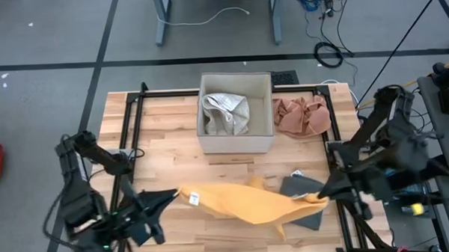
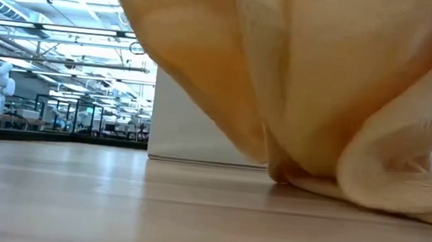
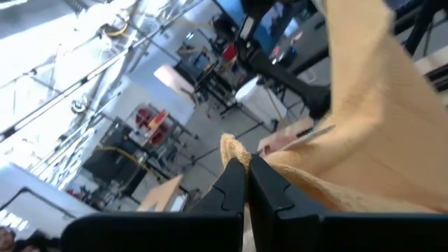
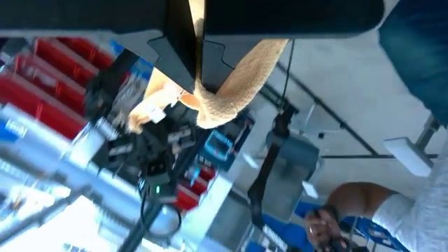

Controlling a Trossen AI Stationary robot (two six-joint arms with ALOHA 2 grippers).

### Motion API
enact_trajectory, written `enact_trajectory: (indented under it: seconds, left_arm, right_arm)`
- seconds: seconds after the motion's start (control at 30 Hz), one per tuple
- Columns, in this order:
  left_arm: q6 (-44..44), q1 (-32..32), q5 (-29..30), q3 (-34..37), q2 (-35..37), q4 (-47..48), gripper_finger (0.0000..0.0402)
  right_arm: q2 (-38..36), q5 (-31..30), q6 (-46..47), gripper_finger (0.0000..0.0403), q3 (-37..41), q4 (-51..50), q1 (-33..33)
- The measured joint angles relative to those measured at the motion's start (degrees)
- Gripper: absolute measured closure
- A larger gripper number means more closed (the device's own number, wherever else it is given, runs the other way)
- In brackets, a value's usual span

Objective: Fold towel
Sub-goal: Fold the yellow towel

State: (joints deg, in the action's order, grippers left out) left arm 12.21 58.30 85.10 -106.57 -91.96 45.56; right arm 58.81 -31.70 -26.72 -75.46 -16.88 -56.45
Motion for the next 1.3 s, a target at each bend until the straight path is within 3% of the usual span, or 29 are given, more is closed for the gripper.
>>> enact_trajectory:
  seconds: [0.27,0.5,0.7,0.8,0.9,0.97,1.07,1.23,1.3]
  left_arm:
    - [15.25,3.99,-1.27,-4.78,0.00,-10.30,0.0399]
    - [33.12,7.32,-14.05,-6.96,0.00,-25.01,0.0399]
    - [41.33,8.85,-18.78,-6.96,-0.02,-29.84,0.0399]
    - [41.33,8.74,-17.14,-6.96,-0.04,-29.62,0.0399]
    - [39.54,7.64,-8.45,-6.96,-0.02,-26.00,0.0399]
    - [35.49,6.47,-1.01,-6.96,-0.02,-19.93,0.0399]
    - [26.96,4.17,4.46,-6.94,-0.02,-8.59,0.0399]
    - [11.18,-0.09,2.84,-6.92,-0.02,7.02,0.0399]
    - [4.87,-2.68,-0.32,-6.92,-0.02,12.52,0.0399]
  right_arm:
    - [0.11,-0.13,-8.08,0.0403,-5.00,0.83,-1.84]
    - [0.15,0.15,-9.96,0.0403,-5.71,1.97,-1.86]
    - [0.15,2.36,-11.18,0.0403,-5.71,1.70,-1.94]
    - [0.17,0.69,-12.30,0.0403,-5.71,1.65,-2.56]
    - [0.12,-7.25,-11.93,0.0403,-5.73,-0.63,-2.61]
    - [0.11,-13.15,-9.91,0.0403,-5.73,-4.46,-2.43]
    - [0.13,-21.38,-4.15,0.0403,-5.73,-11.83,-1.22]
    - [0.15,-23.94,9.39,0.0403,-5.73,-24.45,2.84]
    - [0.37,-23.98,13.90,0.0403,-5.73,-28.36,4.72]
